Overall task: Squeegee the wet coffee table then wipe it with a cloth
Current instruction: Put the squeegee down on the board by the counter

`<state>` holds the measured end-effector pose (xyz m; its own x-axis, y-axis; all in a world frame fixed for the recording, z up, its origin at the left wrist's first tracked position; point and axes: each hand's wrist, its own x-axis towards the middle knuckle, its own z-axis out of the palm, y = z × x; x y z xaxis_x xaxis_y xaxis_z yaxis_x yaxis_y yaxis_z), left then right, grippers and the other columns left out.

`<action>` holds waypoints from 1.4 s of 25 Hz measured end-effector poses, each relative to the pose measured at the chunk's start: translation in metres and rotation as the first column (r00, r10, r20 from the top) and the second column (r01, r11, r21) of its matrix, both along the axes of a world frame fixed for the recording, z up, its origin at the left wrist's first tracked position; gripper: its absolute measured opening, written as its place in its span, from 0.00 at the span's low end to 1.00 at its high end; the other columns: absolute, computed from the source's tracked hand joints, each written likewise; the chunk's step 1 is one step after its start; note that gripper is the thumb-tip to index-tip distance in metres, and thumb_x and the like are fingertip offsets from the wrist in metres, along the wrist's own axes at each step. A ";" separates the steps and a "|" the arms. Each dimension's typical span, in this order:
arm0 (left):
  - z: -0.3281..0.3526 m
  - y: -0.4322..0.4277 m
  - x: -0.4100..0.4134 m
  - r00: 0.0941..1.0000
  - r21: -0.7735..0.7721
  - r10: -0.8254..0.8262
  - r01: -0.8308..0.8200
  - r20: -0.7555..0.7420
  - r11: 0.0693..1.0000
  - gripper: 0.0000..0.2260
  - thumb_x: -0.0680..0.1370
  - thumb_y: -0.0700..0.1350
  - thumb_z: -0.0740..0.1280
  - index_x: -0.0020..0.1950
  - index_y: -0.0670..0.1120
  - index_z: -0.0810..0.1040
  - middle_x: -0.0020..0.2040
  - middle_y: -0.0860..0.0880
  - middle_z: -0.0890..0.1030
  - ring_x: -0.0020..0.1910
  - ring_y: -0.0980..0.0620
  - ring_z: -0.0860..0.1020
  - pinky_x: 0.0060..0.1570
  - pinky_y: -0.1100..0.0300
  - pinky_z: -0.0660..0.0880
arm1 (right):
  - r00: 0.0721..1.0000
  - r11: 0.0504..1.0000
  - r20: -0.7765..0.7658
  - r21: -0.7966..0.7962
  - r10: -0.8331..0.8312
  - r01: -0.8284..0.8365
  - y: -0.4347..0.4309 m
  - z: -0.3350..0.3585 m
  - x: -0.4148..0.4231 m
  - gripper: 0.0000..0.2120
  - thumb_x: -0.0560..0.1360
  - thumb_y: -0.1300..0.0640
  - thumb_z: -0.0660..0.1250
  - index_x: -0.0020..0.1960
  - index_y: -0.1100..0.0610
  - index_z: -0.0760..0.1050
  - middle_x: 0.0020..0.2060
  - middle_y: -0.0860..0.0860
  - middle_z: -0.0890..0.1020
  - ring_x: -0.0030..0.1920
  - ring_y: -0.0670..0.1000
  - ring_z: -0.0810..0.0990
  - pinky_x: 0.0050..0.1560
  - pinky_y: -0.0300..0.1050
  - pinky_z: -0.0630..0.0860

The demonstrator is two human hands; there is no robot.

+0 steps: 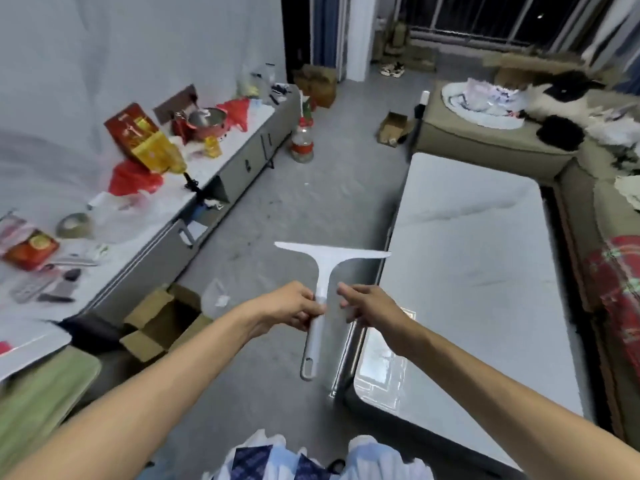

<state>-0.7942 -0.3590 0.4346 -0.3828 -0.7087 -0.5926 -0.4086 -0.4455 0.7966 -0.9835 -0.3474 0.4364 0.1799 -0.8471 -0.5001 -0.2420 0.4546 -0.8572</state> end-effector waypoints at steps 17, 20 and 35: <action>0.002 0.480 0.412 0.638 -0.306 0.616 -0.537 0.462 0.786 0.10 0.69 0.42 0.76 0.49 0.46 0.83 0.43 0.49 0.84 0.40 0.55 0.80 0.35 0.69 0.72 | 0.942 0.897 0.236 0.316 0.240 -0.308 0.343 -0.033 0.471 0.08 0.78 0.61 0.64 0.44 0.63 0.78 0.29 0.54 0.80 0.33 0.50 0.80 0.37 0.42 0.80; -0.011 0.503 0.459 0.613 -0.301 0.601 -0.527 0.514 0.795 0.12 0.69 0.44 0.76 0.52 0.46 0.83 0.47 0.49 0.84 0.44 0.54 0.79 0.42 0.65 0.71 | 0.934 0.883 0.236 0.328 0.267 -0.335 0.360 -0.044 0.525 0.08 0.78 0.62 0.64 0.42 0.63 0.77 0.31 0.55 0.80 0.33 0.50 0.80 0.36 0.41 0.79; -0.234 0.421 0.720 0.617 -0.248 0.524 -0.480 0.587 0.842 0.08 0.69 0.40 0.70 0.47 0.48 0.82 0.43 0.47 0.84 0.41 0.49 0.82 0.42 0.54 0.80 | 0.959 0.872 0.061 0.405 0.275 -0.276 0.272 -0.249 0.803 0.13 0.79 0.66 0.62 0.35 0.67 0.73 0.31 0.61 0.78 0.25 0.51 0.79 0.30 0.40 0.80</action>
<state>-0.0740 0.0621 0.2009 0.4737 -0.7208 -0.5060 -0.5355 -0.6919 0.4842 -0.1802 -0.0758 0.1875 0.3772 -0.4861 -0.7883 -0.4073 0.6774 -0.6126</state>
